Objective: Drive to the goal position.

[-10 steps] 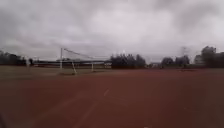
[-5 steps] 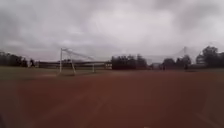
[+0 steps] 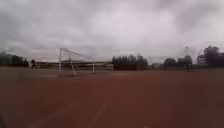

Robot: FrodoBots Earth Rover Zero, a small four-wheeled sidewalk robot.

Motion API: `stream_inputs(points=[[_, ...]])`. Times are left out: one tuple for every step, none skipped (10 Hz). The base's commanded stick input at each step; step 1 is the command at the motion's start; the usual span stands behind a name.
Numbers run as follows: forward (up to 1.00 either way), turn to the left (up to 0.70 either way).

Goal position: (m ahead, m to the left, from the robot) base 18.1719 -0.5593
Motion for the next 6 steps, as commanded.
stream_inputs(points=[[0.7,0.0],[0.7,0.0],[0.7,0.0],[0.7,0.0],[0.7,0.0],[0.7,0.0]])
